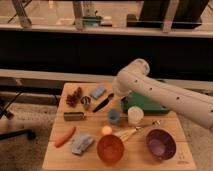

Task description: Place brush in purple bowl

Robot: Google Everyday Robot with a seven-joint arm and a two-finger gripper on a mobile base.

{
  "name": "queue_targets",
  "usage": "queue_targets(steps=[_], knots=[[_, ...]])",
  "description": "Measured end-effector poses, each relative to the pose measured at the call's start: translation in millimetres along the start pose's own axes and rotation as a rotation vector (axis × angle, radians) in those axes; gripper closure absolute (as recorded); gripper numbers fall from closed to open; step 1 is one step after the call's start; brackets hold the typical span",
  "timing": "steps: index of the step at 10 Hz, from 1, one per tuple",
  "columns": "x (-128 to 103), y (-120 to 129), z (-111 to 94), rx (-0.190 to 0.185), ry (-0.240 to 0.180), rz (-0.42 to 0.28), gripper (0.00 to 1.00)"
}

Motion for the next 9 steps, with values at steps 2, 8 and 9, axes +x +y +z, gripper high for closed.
queue_targets(steps=[2, 8, 9], knots=[[11.6, 10.6, -3.2, -0.006, 0.014, 0.009, 0.82], [51.9, 34.6, -12.8, -0.015, 0.055, 0.05, 0.82], [58.7, 38.0, -15.8, -0.015, 0.063, 0.056, 0.82]])
